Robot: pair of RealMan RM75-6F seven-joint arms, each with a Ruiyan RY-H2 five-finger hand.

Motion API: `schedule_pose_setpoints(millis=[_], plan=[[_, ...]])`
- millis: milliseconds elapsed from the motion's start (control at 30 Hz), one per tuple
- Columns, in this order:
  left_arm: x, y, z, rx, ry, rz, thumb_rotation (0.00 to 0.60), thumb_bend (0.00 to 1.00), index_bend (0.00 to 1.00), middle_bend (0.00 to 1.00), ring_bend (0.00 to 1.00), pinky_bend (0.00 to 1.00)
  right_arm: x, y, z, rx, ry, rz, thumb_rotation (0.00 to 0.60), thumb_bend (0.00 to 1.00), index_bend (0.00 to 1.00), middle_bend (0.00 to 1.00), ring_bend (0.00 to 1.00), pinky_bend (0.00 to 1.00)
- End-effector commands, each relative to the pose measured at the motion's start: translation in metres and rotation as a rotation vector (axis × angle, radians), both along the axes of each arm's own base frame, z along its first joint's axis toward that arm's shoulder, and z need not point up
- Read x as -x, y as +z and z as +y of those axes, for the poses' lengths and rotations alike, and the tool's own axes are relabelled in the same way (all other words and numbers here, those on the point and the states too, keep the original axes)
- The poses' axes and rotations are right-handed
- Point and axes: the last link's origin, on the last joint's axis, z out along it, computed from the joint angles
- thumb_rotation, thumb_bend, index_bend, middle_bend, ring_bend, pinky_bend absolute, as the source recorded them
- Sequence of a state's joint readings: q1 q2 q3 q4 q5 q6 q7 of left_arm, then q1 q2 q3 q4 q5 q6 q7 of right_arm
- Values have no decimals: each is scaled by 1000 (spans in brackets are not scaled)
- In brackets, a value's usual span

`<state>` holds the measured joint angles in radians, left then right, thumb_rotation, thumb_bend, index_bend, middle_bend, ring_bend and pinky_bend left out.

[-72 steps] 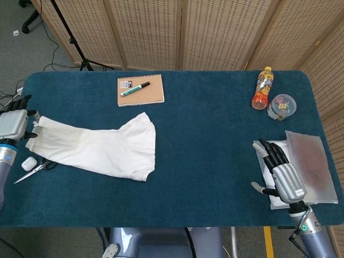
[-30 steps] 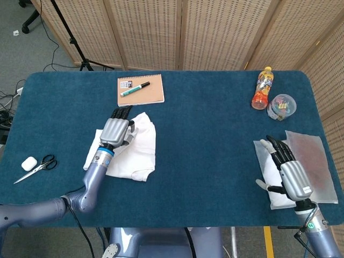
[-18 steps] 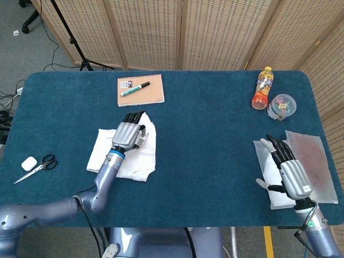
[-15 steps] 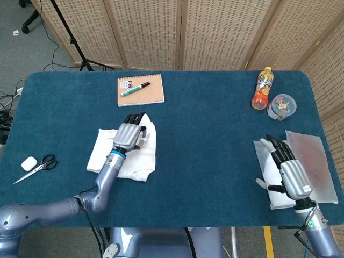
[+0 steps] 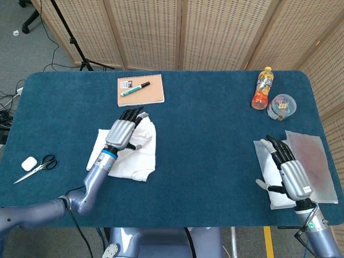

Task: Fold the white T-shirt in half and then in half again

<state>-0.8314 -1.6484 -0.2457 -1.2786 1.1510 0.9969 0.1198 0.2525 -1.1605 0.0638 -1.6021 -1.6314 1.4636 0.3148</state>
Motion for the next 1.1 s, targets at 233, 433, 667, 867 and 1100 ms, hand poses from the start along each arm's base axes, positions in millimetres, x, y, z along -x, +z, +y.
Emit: schedule_pose_setpoints(millis=[233, 433, 667, 867, 1100], plan=[[104, 57, -11, -66, 24, 69, 600, 155, 280, 0, 0, 0, -5, -5, 2, -12, 13, 12, 600, 0, 0, 0, 0, 47], [127, 50, -15, -52, 37, 78, 600, 165, 298, 0, 0, 0, -6, -11, 2, -24, 16, 23, 600, 0, 0, 0, 0, 47], [130, 37, -11, -42, 53, 68, 600, 172, 301, 0, 0, 0, -5, -11, 1, -21, 11, 26, 600, 0, 0, 0, 0, 47], [128, 24, -8, -37, 58, 72, 600, 208, 312, 0, 0, 0, -4, -11, 1, -20, 9, 27, 600, 0, 0, 0, 0, 47], [125, 5, -5, -28, 93, 79, 600, 231, 319, 0, 0, 0, -4, -8, 1, -14, 9, 21, 600, 0, 0, 0, 0, 47]])
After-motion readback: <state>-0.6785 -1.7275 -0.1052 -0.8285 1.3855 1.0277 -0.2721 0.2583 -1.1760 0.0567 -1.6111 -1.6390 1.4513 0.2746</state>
